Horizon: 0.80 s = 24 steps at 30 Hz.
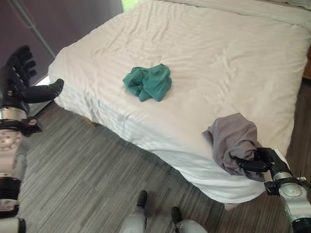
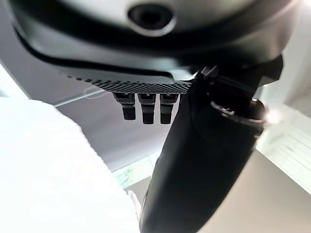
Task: Pick up bed clothes into laundry basket.
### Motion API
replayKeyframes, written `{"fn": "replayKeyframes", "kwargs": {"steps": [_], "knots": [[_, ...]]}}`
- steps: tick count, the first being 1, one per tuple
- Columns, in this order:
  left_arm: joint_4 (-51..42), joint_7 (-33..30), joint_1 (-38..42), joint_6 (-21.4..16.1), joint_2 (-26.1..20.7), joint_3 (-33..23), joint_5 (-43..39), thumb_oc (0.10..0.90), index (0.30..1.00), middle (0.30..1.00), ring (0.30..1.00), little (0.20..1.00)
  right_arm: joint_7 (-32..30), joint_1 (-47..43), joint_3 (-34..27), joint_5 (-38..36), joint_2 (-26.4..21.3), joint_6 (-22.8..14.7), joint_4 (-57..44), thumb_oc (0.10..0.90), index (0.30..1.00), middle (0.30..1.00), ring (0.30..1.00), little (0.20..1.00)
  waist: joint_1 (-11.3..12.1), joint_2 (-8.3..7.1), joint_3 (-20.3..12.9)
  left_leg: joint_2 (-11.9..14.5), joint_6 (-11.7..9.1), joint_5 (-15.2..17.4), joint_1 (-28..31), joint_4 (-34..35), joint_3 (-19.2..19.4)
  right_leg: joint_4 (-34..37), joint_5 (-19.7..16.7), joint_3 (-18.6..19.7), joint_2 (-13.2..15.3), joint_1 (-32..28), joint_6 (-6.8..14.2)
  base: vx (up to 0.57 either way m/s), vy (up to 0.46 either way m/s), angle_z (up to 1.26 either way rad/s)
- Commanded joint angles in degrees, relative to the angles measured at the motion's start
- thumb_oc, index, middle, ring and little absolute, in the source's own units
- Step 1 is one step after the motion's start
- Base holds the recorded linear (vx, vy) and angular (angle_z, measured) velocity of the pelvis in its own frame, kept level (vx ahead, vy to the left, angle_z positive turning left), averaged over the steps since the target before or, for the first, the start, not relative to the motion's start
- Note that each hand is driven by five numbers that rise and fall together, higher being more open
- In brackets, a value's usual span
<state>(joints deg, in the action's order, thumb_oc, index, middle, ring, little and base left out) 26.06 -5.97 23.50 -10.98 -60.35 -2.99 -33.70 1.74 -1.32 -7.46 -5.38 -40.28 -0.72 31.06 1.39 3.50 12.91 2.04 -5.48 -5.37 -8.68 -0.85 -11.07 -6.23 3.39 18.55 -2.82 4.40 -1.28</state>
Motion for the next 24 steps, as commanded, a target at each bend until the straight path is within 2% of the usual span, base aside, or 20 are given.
{"fn": "replayKeyframes", "kwargs": {"steps": [1,2,3,4,6,8,9,10,12,14,15,18,21,24], "knots": [[2.5,-1.0,11.2,-3.3,-7.7,-0.4,2.6,0.8,0.9,0.9,0.9,0.9,-0.7,1.1,3.0,-0.3,-1.9,0.0,0.7,0.4,0.3,0.3,0.3,0.3,-1.3,-1.23,-3.0,-0.3,2.6,-1.7,-3.3,-1.7,6.0,4.7,0.7,-4.8,8.1,-7.9,8.3,0.13,0.234,-1.0],[3.1,-0.9,12.4,-2.9,-8.8,0.9,3.5,0.8,0.9,0.9,0.9,0.9,-0.6,0.1,4.1,-0.1,-1.8,0.1,0.6,0.4,0.3,0.3,0.3,0.3,-1.2,-0.94,-2.9,-0.2,3.0,-1.5,-2.7,-1.0,7.0,3.7,0.3,-5.9,8.6,-7.0,9.1,0.09,0.2,-0.93],[3.4,-0.7,13.8,-2.5,-9.7,2.7,3.5,0.8,0.9,0.9,0.9,0.9,-0.6,-2.2,5.9,0.2,-1.3,0.4,0.5,0.4,0.3,0.3,0.3,0.3,-0.4,-1.01,-2.2,0.3,3.0,-1.1,-1.5,0.1,8.7,1.0,0.1,-9.7,9.7,-5.2,9.9,-0.02,0.18,-0.74],[3.0,0.5,13.5,-2.1,-11.4,3.4,3.9,0.8,0.9,0.9,0.9,0.9,-0.6,-5.2,7.8,0.4,-1.1,0.6,0.1,0.4,0.3,0.3,0.3,0.3,1.5,-0.73,-1.3,1.7,2.4,-1.4,-0.9,1.4,11.2,-1.1,-1.1,-18.1,11.6,-2.3,10.8,-0.07,0.108,-0.87],[2.3,2.6,14.1,-1.6,-14.5,5.4,6.7,0.8,0.9,0.9,0.9,0.9,0.1,-7.7,10.5,0.6,-0.7,0.7,0.2,0.4,0.3,0.3,0.3,0.3,2.5,-0.62,-1.0,2.0,2.0,-1.8,-0.2,3.5,12.8,-0.8,-2.9,-24.2,12.5,-1.7,11.1,-0.04,0.074,-1.21],[1.1,3.3,17.6,-1.6,-15.7,8.9,8.8,0.8,0.9,0.9,0.9,0.9,0.6,-8.6,12.5,1.3,-0.5,0.5,0.7,0.4,0.3,0.3,0.3,0.3,1.2,-0.59,-0.5,0.7,2.4,-2.6,-0.1,4.4,12.3,0.2,-3.6,-21.2,11.4,-1.8,11.3,0.04,0.09,-0.74],[1.3,3.3,18.5,-1.6,-15.8,9.8,8.8,0.8,0.9,0.9,0.9,0.9,0.6,-8.6,12.3,1.2,-0.3,0.4,0.8,0.4,0.3,0.3,0.3,0.3,1.3,-0.73,-0.5,0.7,2.4,-2.6,0.0,4.5,12.2,0.2,-3.6,-21.2,11.4,-1.8,11.3,-0.01,0.109,0.49],[0.1,4.5,23.4,-0.9,-17.0,16.2,13.4,0.8,0.9,0.9,0.9,0.9,0.8,-9.6,13.3,1.4,-0.7,0.4,1.1,0.4,0.3,0.3,0.3,0.3,1.4,-0.97,-0.1,-0.1,2.6,-2.5,-0.8,5.1,12.5,2.8,-3.4,-21.8,11.9,-2.5,11.0,-0.02,0.075,0.53],[-0.5,5.2,29.5,0.1,-17.5,23.2,18.5,0.8,0.9,0.9,0.9,0.9,1.0,-9.4,13.6,2.0,-1.3,0.2,0.7,0.4,0.3,0.3,0.3,0.3,1.0,-1.46,-0.3,-0.3,2.7,-2.4,-1.3,5.0,12.6,3.8,-3.6,-22.0,11.9,-2.6,11.0,0.01,0.045,0.05],[2.0,4.5,38.4,1.8,-16.1,32.0,25.6,0.8,0.9,0.9,0.9,0.9,0.9,-9.5,13.9,2.6,-2.0,0.4,-0.2,0.4,0.3,0.3,0.3,0.3,0.4,-1.85,-0.1,-0.3,2.9,-2.4,-1.8,4.9,12.2,4.3,-3.6,-22.4,11.9,-2.5,11.1,0.01,0.003,-0.04],[3.5,3.9,45.2,2.5,-14.2,38.5,29.1,0.8,0.9,0.9,0.9,0.9,0.8,-9.1,13.6,2.9,-1.7,0.4,-0.3,0.4,0.3,0.3,0.3,0.3,0.5,-2.63,0.1,-0.3,3.1,-2.4,-2.1,4.9,11.8,4.8,-3.6,-22.5,11.9,-2.6,11.1,0.02,-0.009,0.11],[8.2,0.4,52.9,4.7,-9.6,43.3,33.7,0.8,0.9,0.9,0.9,0.9,0.0,-8.1,12.5,2.7,-1.6,0.5,-2.1,0.4,0.3,0.3,0.3,0.3,-0.4,-4.15,0.6,-0.2,3.2,-2.4,-2.5,5.1,11.5,5.5,-4.4,-22.5,11.9,-2.4,11.4,0.01,-0.003,0.03],[14.4,-2.8,59.0,5.5,-4.9,45.6,34.8,0.8,0.9,0.9,0.9,0.9,-0.9,-7.2,12.0,2.1,-1.2,0.5,-2.6,0.4,0.3,0.3,0.3,0.3,-1.0,-5.7,0.8,0.0,3.2,-2.3,-3.2,5.2,11.8,6.3,-5.1,-22.1,11.7,-1.9,11.6,0.0,0.0,-0.02],[17.4,-4.7,61.8,6.9,-1.4,45.5,35.6,0.8,0.9,0.9,0.9,0.9,-1.4,-6.4,11.9,1.9,-1.0,0.8,-3.0,0.4,0.3,0.3,0.3,0.3,-1.7,-6.87,0.8,0.1,3.2,-2.3,-3.6,5.4,11.9,7.1,-5.7,-21.8,11.6,-1.7,11.7,0.02,0.007,-0.07]]}}
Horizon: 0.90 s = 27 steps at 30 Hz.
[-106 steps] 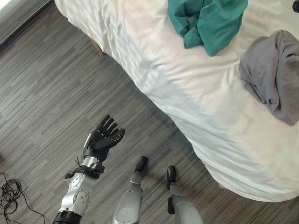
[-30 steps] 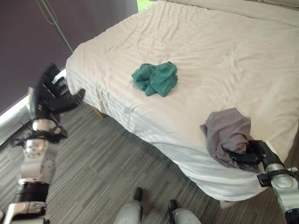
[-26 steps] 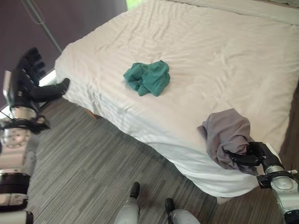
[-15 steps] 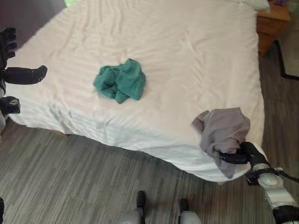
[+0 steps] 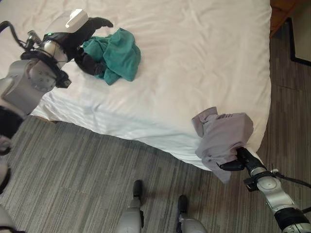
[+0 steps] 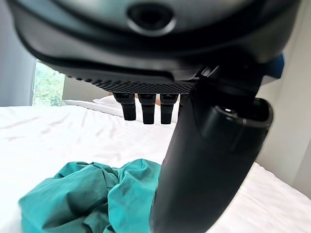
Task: Pick up bed clothes into laundry basket.
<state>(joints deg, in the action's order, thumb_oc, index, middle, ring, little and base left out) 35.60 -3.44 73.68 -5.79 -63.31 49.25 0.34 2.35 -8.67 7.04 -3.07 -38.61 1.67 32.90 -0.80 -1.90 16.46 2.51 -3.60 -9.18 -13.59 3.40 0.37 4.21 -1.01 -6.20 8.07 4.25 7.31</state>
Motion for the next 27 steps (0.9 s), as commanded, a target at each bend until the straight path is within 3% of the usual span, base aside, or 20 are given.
{"fn": "replayKeyframes", "kwargs": {"steps": [1,6,9,10,13,21,25,27], "knots": [[9.1,-8.3,12.9,1.9,3.0,-6.7,1.4,0.8,0.9,0.9,0.9,0.9,-2.2,1.1,-2.7,-0.5,-2.4,-1.5,-4.6,0.4,0.3,0.3,0.3,0.3,0.5,-1.88,-2.7,-0.3,1.3,1.6,1.1,1.1,0.5,-3.1,-1.5,3.1,0.6,-1.5,3.2,0.02,0.008,-0.06],[17.5,-11.3,20.8,4.3,9.1,-3.4,5.2,0.8,0.9,0.9,0.9,0.9,-3.0,1.6,-1.3,-1.0,-1.6,-1.6,-2.9,0.4,0.3,0.3,0.3,0.3,-0.7,-3.71,-2.8,-0.2,1.3,1.8,0.5,1.4,0.5,-2.5,-2.5,3.7,0.5,-0.9,3.4,0.01,0.013,-0.03],[19.6,-11.9,22.6,4.9,10.1,-2.1,6.4,0.8,0.9,0.9,0.9,0.9,-3.2,1.3,-0.8,-1.1,-1.4,-1.7,-2.1,0.4,0.3,0.3,0.3,0.3,-0.8,-4.23,-2.8,-0.2,1.4,1.8,0.3,1.4,0.6,-2.5,-2.8,3.9,0.5,-0.7,3.4,0.0,0.007,-0.02],[22.9,-11.9,25.8,6.4,11.4,1.8,11.3,0.8,0.9,0.9,0.9,0.9,-3.6,0.5,0.2,-1.4,-1.8,-1.8,-1.3,0.4,0.3,0.3,0.3,0.3,-1.3,-4.7,-2.8,-0.1,1.4,1.8,0.1,1.5,0.7,-2.5,-3.4,4.2,0.4,-0.4,3.6,0.0,0.0,0.0],[26.6,-11.4,28.8,8.2,13.7,6.6,18.0,0.8,0.9,0.9,0.9,0.9,-4.2,-0.8,1.5,-1.6,-1.9,-2.1,-0.1,0.4,0.3,0.3,0.3,0.3,-1.9,-5.61,-2.7,0.0,1.4,1.8,-0.4,1.6,1.0,-2.2,-4.3,4.7,0.2,0.1,3.8,0.0,0.012,0.0],[31.7,-10.8,28.0,9.7,17.7,8.1,23.8,0.8,0.9,0.9,0.9,0.9,-5.4,-1.5,2.7,-2.2,-1.5,-3.1,-1.9,0.4,0.3,0.3,0.3,0.3,-3.6,-8.09,-2.4,0.4,1.4,2.1,-1.2,1.6,1.5,-2.1,-6.2,5.6,-0.3,1.5,4.1,0.0,0.014,-0.06],[35.4,-10.5,26.0,9.9,18.2,6.1,22.3,0.8,0.9,0.9,0.9,0.9,-5.9,-0.1,3.6,-1.7,-0.7,-3.5,-4.4,0.4,0.3,0.3,0.3,0.3,-6.3,-11.16,-1.5,1.7,1.2,2.1,-2.9,1.6,2.9,-1.7,-9.6,7.2,-0.9,4.2,4.6,-0.02,0.031,-0.15],[36.5,-10.0,25.5,10.2,18.3,5.8,22.3,0.8,0.9,0.9,0.9,0.9,-6.1,0.3,3.6,-1.3,-0.7,-3.6,-4.6,0.4,0.3,0.3,0.3,0.3,-7.0,-11.88,-1.3,2.0,1.1,2.1,-3.4,1.6,3.4,-1.3,-10.3,7.5,-1.1,5.0,4.7,-0.01,0.022,-0.23]]}}
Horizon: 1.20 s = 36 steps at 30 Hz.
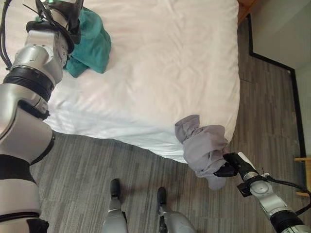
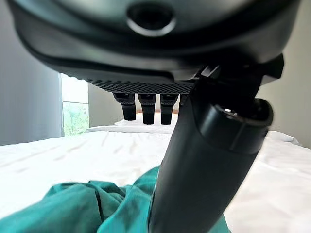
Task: Pick up bed clothes into laundry basket.
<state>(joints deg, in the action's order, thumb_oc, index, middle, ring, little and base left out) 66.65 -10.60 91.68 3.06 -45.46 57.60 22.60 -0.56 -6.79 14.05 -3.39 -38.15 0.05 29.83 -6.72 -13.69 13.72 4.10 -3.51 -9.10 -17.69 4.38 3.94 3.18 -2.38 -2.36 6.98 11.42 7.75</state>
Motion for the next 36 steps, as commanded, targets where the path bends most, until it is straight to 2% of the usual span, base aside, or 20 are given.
{"fn": "replayKeyframes", "kwargs": {"steps": [1,3,4,6,8,12,13,14,16,18,24,25,29,30,31,32,33,34,35,36], "knots": [[6.4,-2.8,7.5,1.5,0.8,-2.6,0.1,0.8,0.9,0.9,0.9,0.9,-3.0,-1.4,-3.2,-0.8,-1.1,-1.8,-1.8,0.4,0.3,0.3,0.3,0.3,-1.5,-0.5,1.5,0.5,1.0,2.0,0.3,0.6,0.1,0.1,-9.2,4.0,-0.2,-1.8,4.3,-0.01,0.02,-0.2],[7.9,-2.0,6.8,1.6,1.3,-2.9,0.5,0.8,0.9,0.9,0.9,0.9,-3.1,-1.0,-3.0,-0.5,-1.0,-1.9,-1.7,0.4,0.3,0.3,0.3,0.3,-1.9,-0.97,1.5,0.8,0.9,2.0,-0.2,0.6,0.5,0.7,-9.8,4.3,-0.3,-1.3,4.3,0.0,0.029,-0.22],[10.3,-0.3,5.7,1.8,1.0,-3.8,-0.2,0.8,0.9,0.9,0.9,0.9,-3.0,-0.5,-3.3,-0.3,-1.1,-1.7,-2.5,0.4,0.3,0.3,0.3,0.3,-3.1,-2.17,1.8,1.4,0.6,2.3,-1.1,0.6,1.2,1.4,-10.4,4.8,-0.7,-0.1,4.4,0.0,0.049,-0.23],[11.4,0.2,5.4,1.7,0.2,-3.9,-0.4,0.8,0.9,0.9,0.9,0.9,-3.0,-0.2,-3.4,-0.4,-1.0,-1.8,-2.5,0.4,0.3,0.3,0.3,0.3,-3.4,-2.4,1.7,1.6,0.5,2.0,-1.6,0.6,1.5,1.6,-10.6,5.0,-0.9,0.6,4.5,-0.02,0.032,-0.21],[14.3,1.8,2.2,2.0,-4.0,-6.0,-1.1,0.8,0.9,0.9,0.9,0.9,-2.7,2.3,-4.7,-0.7,-0.1,-1.7,-2.7,0.4,0.3,0.3,0.3,0.3,-4.9,-3.96,1.4,2.6,0.2,2.2,-2.7,0.6,3.1,1.8,-11.5,6.0,-1.6,2.7,5.2,-0.02,0.023,-0.22],[15.1,3.0,-1.5,2.3,-5.1,-8.3,-1.6,0.8,0.9,0.9,0.9,0.9,-2.3,7.1,-6.9,-0.7,1.3,-1.5,-1.9,0.4,0.3,0.3,0.3,0.3,-6.0,-4.92,1.0,3.0,0.2,2.5,-2.3,0.6,4.3,1.8,-12.1,6.9,-1.8,3.2,5.3,0.01,0.015,-0.34],[14.7,3.3,-2.2,2.1,-4.6,-8.9,-2.0,0.486,0.429,0.429,0.429,0.429,-2.2,7.6,-7.0,-0.6,1.5,-1.4,-1.7,0.4,0.3,0.3,0.3,0.3,-6.1,-5.02,1.0,3.0,0.2,2.6,-2.0,0.6,4.5,1.8,-12.1,6.8,-1.8,3.1,5.4,0.02,0.02,-0.18],[14.2,3.3,-2.8,1.8,-3.8,-9.8,-3.1,0.4,0.3,0.3,0.3,0.3,-2.2,8.3,-7.2,-0.6,1.8,-1.4,-1.4,0.4,0.3,0.3,0.3,0.3,-6.1,-5.07,1.0,2.9,0.2,2.8,-1.6,0.6,4.6,1.7,-11.8,6.8,-1.8,3.0,5.4,0.0,0.017,-0.05],[13.4,3.5,-3.4,1.5,-3.0,-10.7,-3.8,0.4,0.3,0.3,0.3,0.3,-2.2,8.9,-7.2,-0.6,2.0,-1.5,-0.8,0.4,0.3,0.3,0.3,0.3,-6.0,-4.96,1.0,2.8,0.3,2.9,-1.3,0.6,4.7,1.7,-11.4,6.7,-1.8,2.8,5.4,0.0,0.011,-0.1],[10.5,2.5,-1.4,0.8,0.2,-10.0,-5.1,0.4,0.3,0.3,0.3,0.3,-1.9,8.8,-6.6,-0.4,1.5,-1.5,-0.3,0.4,0.3,0.3,0.3,0.3,-5.7,-4.36,0.8,2.8,0.4,3.2,-0.1,0.6,4.6,1.4,-9.5,5.9,-1.7,2.0,5.1,-0.01,-0.003,-0.09],[-0.9,0.5,6.4,-3.8,-0.4,-6.1,-13.5,0.4,0.3,0.3,0.3,0.3,-0.6,7.2,-5.1,-0.5,0.1,-1.9,-0.1,0.4,0.3,0.3,0.3,0.3,-3.2,-0.76,-0.3,2.4,0.3,3.7,2.7,0.6,3.0,0.0,-4.1,3.1,-1.3,-0.9,4.4,0.03,-0.039,0.02],[-1.0,0.5,6.4,-3.8,-0.4,-6.1,-13.5,0.4,0.3,0.3,0.3,0.3,-0.6,7.2,-5.1,-0.5,0.1,-1.9,-0.1,0.4,0.3,0.3,0.3,0.3,-3.2,-0.75,-0.3,2.4,0.3,3.5,2.5,0.6,3.0,0.0,-4.3,3.1,-1.3,-0.6,4.3,0.04,-0.042,0.21],[-15.5,-0.6,5.5,-6.1,-0.9,-8.2,-19.8,0.4,0.3,0.3,0.3,0.3,0.1,8.1,-5.6,0.2,0.1,-1.6,0.5,0.4,0.3,0.3,0.3,0.3,-0.8,2.21,-1.4,1.6,0.2,3.6,5.1,0.6,1.3,-2.0,-0.8,1.2,-0.8,-3.6,3.6,0.06,-0.065,0.23],[-22.0,-1.1,2.2,-7.5,-1.3,-10.7,-21.8,0.4,0.3,0.3,0.3,0.3,0.3,8.8,-6.5,0.8,0.6,-1.3,0.6,0.4,0.3,0.3,0.3,0.3,0.1,3.53,-1.9,1.2,0.2,3.5,6.1,0.6,0.6,-2.9,0.4,0.6,-0.6,-4.7,3.2,0.04,-0.061,0.26],[-22.4,-1.1,1.7,-7.4,-1.4,-11.1,-21.8,0.4,0.3,0.3,0.3,0.3,0.3,9.0,-6.5,0.8,0.4,-1.3,0.5,0.4,0.3,0.3,0.3,0.3,0.1,3.7,-1.9,1.2,0.2,3.5,6.2,0.6,0.6,-3.0,0.5,0.6,-0.6,-4.8,3.2,0.02,-0.057,0.44],[-29.1,-1.6,-3.1,-8.4,-2.2,-15.5,-24.8,0.4,0.3,0.3,0.3,0.3,0.0,9.5,-7.8,0.8,0.5,-1.3,0.4,0.4,0.3,0.3,0.3,0.3,0.9,4.71,-2.1,0.9,0.3,3.4,7.0,0.6,0.0,-3.4,1.3,0.2,-0.3,-5.8,3.1,0.01,-0.032,0.41],[-34.1,-0.5,-6.8,-9.6,-2.7,-17.4,-26.5,0.4,0.3,0.3,0.3,0.3,-0.2,9.5,-9.1,1.0,0.7,-1.1,0.4,0.4,0.3,0.3,0.3,0.3,1.8,5.55,-2.3,0.6,0.3,3.3,7.3,0.6,-0.5,-3.9,2.1,0.0,-0.2,-6.4,2.7,0.0,-0.078,0.36],[-43.3,1.2,-19.2,-12.9,-3.4,-25.6,-36.0,0.4,0.3,0.3,0.3,0.3,-1.0,10.4,-12.6,0.5,1.2,-0.9,1.6,0.4,0.3,0.3,0.3,0.3,3.6,7.42,-2.7,0.2,0.2,2.9,8.6,0.6,-1.4,-5.0,3.4,-0.9,0.0,-7.9,2.1,-0.01,-0.052,0.26],[-43.9,1.3,-20.3,-12.8,-3.5,-26.5,-36.0,0.4,0.3,0.3,0.3,0.3,-0.9,10.6,-12.5,0.5,0.7,-1.0,1.6,0.4,0.3,0.3,0.3,0.3,3.4,7.81,-2.8,0.2,0.1,3.0,8.8,0.6,-1.4,-5.0,3.5,-1.0,0.0,-8.1,2.1,-0.01,-0.081,0.32],[-51.8,3.5,-32.9,-13.6,-3.1,-33.6,-40.7,0.4,0.3,0.3,0.3,0.3,-0.9,11.9,-15.0,1.0,0.8,-0.3,1.0,0.4,0.3,0.3,0.3,0.3,4.4,9.7,-3.6,-0.2,0.2,2.7,10.0,0.6,-2.2,-5.3,4.6,-1.6,0.1,-9.9,1.4,-0.01,-0.068,0.29]]}}
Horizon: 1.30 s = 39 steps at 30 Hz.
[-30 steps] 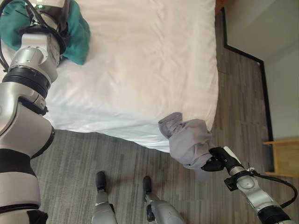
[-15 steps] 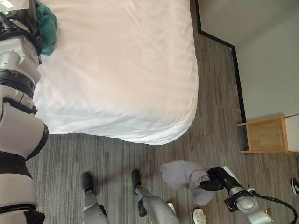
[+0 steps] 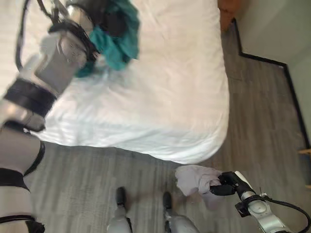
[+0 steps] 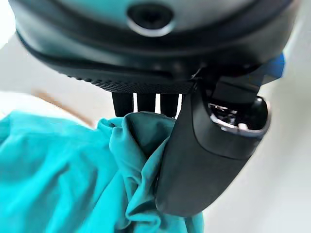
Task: Pick up bed clothes into laundry basket.
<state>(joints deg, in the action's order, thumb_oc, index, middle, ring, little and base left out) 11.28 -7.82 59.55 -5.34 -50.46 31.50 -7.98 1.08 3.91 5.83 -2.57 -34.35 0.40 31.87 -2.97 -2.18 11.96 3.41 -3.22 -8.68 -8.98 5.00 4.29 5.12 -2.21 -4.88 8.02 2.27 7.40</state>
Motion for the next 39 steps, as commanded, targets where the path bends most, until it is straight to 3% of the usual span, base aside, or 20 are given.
{"fn": "replayKeyframes", "kwargs": {"steps": [1,2,3,4,5,6,7,8,12,15,19,27,31,32,33,34,37,38,39], "knots": [[-0.1,2.4,-7.0,-6.2,1.6,-10.5,-11.9,0.4,0.3,0.3,0.3,0.3,-2.8,1.5,-8.6,0.5,-2.5,-0.6,-1.2,0.4,0.3,0.3,0.3,0.3,1.8,-1.32,-2.1,0.3,-0.2,2.2,1.6,-0.2,-3.0,-7.3,4.9,0.5,-0.9,-1.6,1.4,-0.01,-0.068,0.29],[-0.7,2.5,-8.1,-6.1,1.6,-11.3,-11.9,0.4,0.3,0.3,0.3,0.3,-2.8,1.7,-8.5,0.5,-2.9,-0.5,-1.3,0.4,0.3,0.3,0.3,0.3,1.5,-1.05,-2.2,0.3,-0.2,2.2,1.8,-0.2,-3.0,-7.3,4.9,0.5,-0.9,-1.8,1.4,0.02,-0.078,0.18],[-6.6,5.8,-20.2,-6.4,2.8,-17.5,-18.1,0.4,0.3,0.3,0.3,0.3,-2.9,2.4,-10.5,1.2,-2.6,-0.5,0.6,0.4,0.3,0.3,0.3,0.3,2.6,0.19,-3.1,-0.2,-0.2,2.1,2.9,-0.4,-3.9,-6.9,5.6,-0.2,-0.7,-3.9,0.8,0.02,-0.081,0.26],[-8.9,7.3,-25.8,-6.5,3.3,-20.2,-20.7,0.4,0.3,0.3,0.3,0.3,-2.9,2.5,-11.5,1.8,-2.6,-0.2,0.1,0.4,0.3,0.3,0.3,0.3,3.4,0.58,-3.3,-0.4,-0.3,2.1,3.2,-0.5,-4.3,-6.7,5.8,-0.6,-0.6,-4.7,0.5,0.02,-0.081,0.28],[-9.5,7.4,-26.7,-6.3,3.3,-20.9,-20.7,0.4,0.3,0.3,0.3,0.3,-2.9,2.6,-11.3,1.9,-2.8,-0.1,0.0,0.4,0.3,0.3,0.3,0.3,3.1,0.76,-3.4,-0.4,-0.3,2.1,3.3,-0.5,-4.4,-6.6,5.8,-0.7,-0.6,-4.9,0.5,0.0,-0.103,0.31],[-15.6,8.3,-40.0,-6.9,6.5,-29.5,-23.1,0.4,0.3,0.3,0.3,0.3,-2.7,4.0,-13.3,3.3,-1.8,-0.6,-1.7,0.4,0.3,0.3,0.3,0.3,4.8,1.52,-3.9,-0.8,-0.6,1.7,3.6,-0.9,-5.5,-6.1,6.3,-1.5,-0.6,-6.8,-0.2,-0.01,-0.119,0.3],[-17.9,9.1,-47.9,-7.1,10.7,-34.0,-25.4,0.4,0.3,0.3,0.3,0.3,-2.9,4.6,-13.6,3.4,-1.4,-0.9,-1.9,0.4,0.3,0.3,0.3,0.3,5.3,2.09,-4.4,-0.9,-0.8,1.4,3.9,-1.1,-6.0,-5.7,6.5,-2.0,-0.7,-8.0,-0.6,-0.04,-0.131,0.24],[-20.4,10.3,-53.6,-6.7,11.9,-36.9,-24.7,0.4,0.3,0.3,0.3,0.3,-3.0,4.6,-14.8,3.8,-1.1,-1.0,-2.9,0.4,0.3,0.3,0.3,0.3,6.2,2.58,-4.6,-0.8,-0.9,0.8,3.5,-1.5,-6.3,-5.3,6.3,-2.5,-1.0,-8.4,-0.9,-0.01,-0.083,0.39],[-24.0,13.7,-67.5,-6.0,18.9,-42.8,-28.7,0.4,0.3,0.3,0.3,0.3,-2.1,5.0,-17.4,0.1,0.9,-3.8,-7.7,0.4,0.3,0.3,0.3,0.3,6.9,3.41,-6.4,-1.3,-0.8,1.3,5.1,-1.6,-7.2,-3.9,7.3,-3.4,-1.3,-11.5,-1.6,0.01,-0.041,0.36],[-25.7,13.7,-72.6,-5.4,26.2,-44.5,-29.8,0.4,0.3,0.3,0.3,0.3,-0.8,5.2,-20.2,-9.9,5.0,-6.7,-10.8,0.4,0.3,0.3,0.3,0.3,7.0,4.0,-7.5,-1.3,-0.4,1.2,5.7,-1.8,-7.5,-3.5,7.2,-3.7,-1.7,-12.6,-2.0,0.0,-0.004,0.22],[-26.1,12.0,-75.1,-5.8,31.9,-46.4,-28.2,0.4,0.3,0.3,0.3,0.3,-0.7,6.5,-23.7,-19.5,10.2,-9.3,-21.5,0.4,0.3,0.3,0.3,0.3,6.3,3.8,-9.3,-1.4,-0.1,2.2,7.2,-1.8,-7.3,-3.4,7.6,-3.5,-1.6,-13.7,-2.1,0.03,0.01,0.09],[-28.0,12.2,-76.3,-5.7,31.4,-49.1,-24.0,0.4,0.3,0.3,0.3,0.3,-2.0,8.1,-26.7,-17.8,10.7,-8.6,-27.8,0.4,0.3,0.3,0.3,0.3,5.5,2.9,-10.3,-1.7,0.7,3.9,9.2,-1.6,-6.2,-3.4,7.1,-2.0,-1.0,-14.3,-1.8,0.02,0.035,-0.04],[-28.5,11.2,-73.5,-6.3,31.9,-49.6,-25.0,0.4,0.3,0.3,0.3,0.3,-2.4,8.4,-25.5,-16.9,11.4,-8.0,-28.2,0.4,0.3,0.3,0.3,0.3,4.8,2.32,-9.9,-1.7,1.6,5.3,9.9,-2.2,-4.4,-3.8,6.5,-0.1,-0.1,-13.6,-1.2,0.0,0.063,-0.26],[-29.0,10.7,-70.8,-6.3,31.0,-48.0,-25.3,0.4,0.3,0.3,0.3,0.3,-2.8,8.5,-24.6,-15.8,11.7,-8.1,-28.7,0.4,0.3,0.3,0.3,0.3,3.6,2.22,-9.3,-1.6,1.9,5.7,9.9,-2.6,-3.5,-4.6,6.0,0.9,0.4,-12.6,-0.8,-0.18,0.119,-0.4],[-28.4,10.3,-67.0,-6.8,27.9,-45.1,-24.5,0.4,0.3,0.3,0.3,0.3,-2.6,7.7,-23.5,-15.4,12.3,-7.8,-30.7,0.4,0.3,0.3,0.3,0.3,1.5,1.88,-6.3,-0.9,2.3,6.8,9.4,-3.8,0.5,-7.2,3.8,4.3,0.8,-7.4,0.1,-0.15,0.095,-0.63],[-28.3,10.3,-66.9,-6.8,27.9,-45.1,-24.5,0.4,0.3,0.3,0.3,0.3,-2.6,7.7,-23.6,-15.4,12.3,-7.8,-30.7,0.4,0.3,0.3,0.3,0.3,1.8,1.86,-6.5,-0.8,2.2,7.2,9.5,-3.7,0.7,-7.2,4.1,4.5,0.8,-7.3,0.1,-0.21,0.086,-1.0],[-26.5,9.4,-63.2,-7.5,25.2,-41.8,-26.1,0.4,0.3,0.3,0.3,0.3,-4.4,3.9,-22.2,-14.3,12.1,-9.1,-34.1,0.4,0.3,0.3,0.3,0.3,-2.3,1.75,-3.0,1.3,2.1,7.9,8.5,-3.6,7.9,-9.0,-1.0,9.1,0.2,1.3,2.5,-0.18,0.077,-1.54],[-26.4,9.5,-63.1,-7.6,25.2,-41.9,-26.2,0.4,0.3,0.3,0.3,0.3,-4.4,3.8,-22.2,-14.3,12.1,-9.1,-34.1,0.4,0.3,0.3,0.3,0.3,-2.0,1.74,-3.1,1.4,2.1,7.6,8.2,-3.6,8.2,-9.0,-1.4,9.5,0.1,1.8,2.5,-0.3,0.052,-1.87],[-25.6,7.6,-61.1,-7.5,24.1,-40.3,-26.5,0.4,0.3,0.3,0.3,0.3,-6.7,-0.4,-19.7,-15.9,13.0,-10.4,-35.5,0.4,0.3,0.3,0.3,0.3,-1.7,2.42,-1.8,4.8,1.2,7.5,8.0,-4.7,15.2,-12.5,-1.1,-0.4,1.7,6.2,2.2,-0.29,0.038,-1.51]]}}
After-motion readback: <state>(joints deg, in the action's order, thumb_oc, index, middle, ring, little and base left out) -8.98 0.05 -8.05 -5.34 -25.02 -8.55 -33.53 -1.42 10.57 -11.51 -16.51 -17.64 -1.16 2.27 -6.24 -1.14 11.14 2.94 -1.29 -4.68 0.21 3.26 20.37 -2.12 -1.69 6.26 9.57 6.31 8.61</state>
